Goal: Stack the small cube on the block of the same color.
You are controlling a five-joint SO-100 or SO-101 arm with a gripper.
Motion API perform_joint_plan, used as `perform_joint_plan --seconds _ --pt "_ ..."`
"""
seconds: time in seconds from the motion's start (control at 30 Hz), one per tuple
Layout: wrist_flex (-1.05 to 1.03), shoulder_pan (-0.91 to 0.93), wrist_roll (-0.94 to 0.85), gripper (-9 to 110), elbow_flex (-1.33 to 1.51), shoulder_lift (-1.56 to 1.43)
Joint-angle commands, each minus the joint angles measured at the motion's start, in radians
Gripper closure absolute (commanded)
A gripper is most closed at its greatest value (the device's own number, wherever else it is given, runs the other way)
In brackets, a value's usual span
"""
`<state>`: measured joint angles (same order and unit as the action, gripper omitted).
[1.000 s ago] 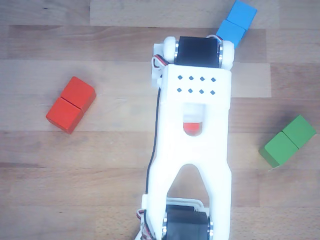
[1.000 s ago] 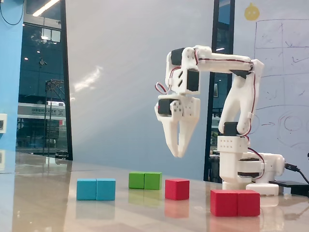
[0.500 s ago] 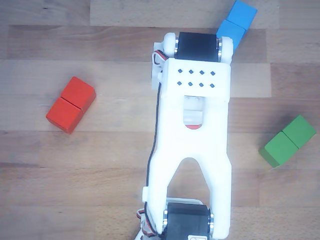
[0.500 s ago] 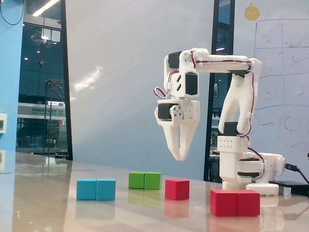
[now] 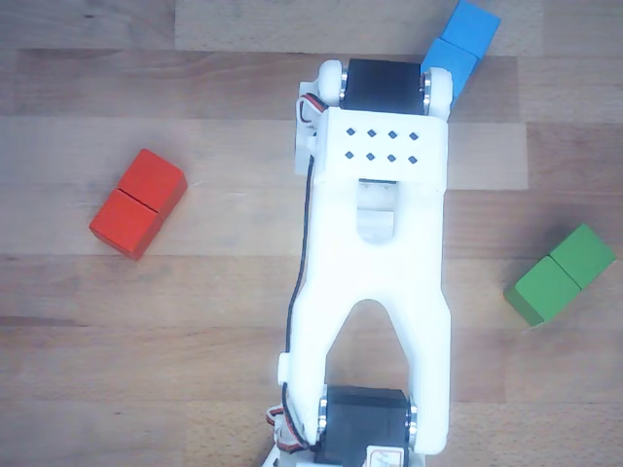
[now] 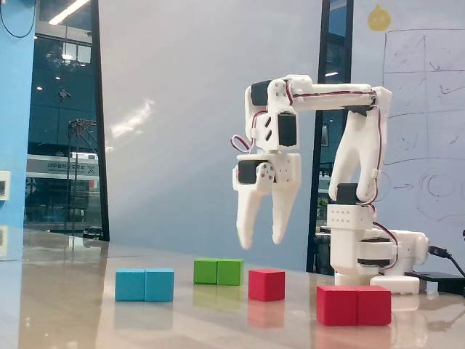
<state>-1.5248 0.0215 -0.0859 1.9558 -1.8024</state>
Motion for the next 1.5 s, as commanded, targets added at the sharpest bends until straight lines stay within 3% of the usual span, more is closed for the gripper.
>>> perform_joint_plan --seconds 0.0,0.23,0.7,1.47 --pt "0.006 -0.005 0.005 67 -0.005 0.012" --pt "0.049 0.005 0.005 61 0.081 0.035" --pt "0.247 0.006 0.002 60 0.193 0.132" --pt "0.305 0.1 -0.006 61 0.199 0.167"
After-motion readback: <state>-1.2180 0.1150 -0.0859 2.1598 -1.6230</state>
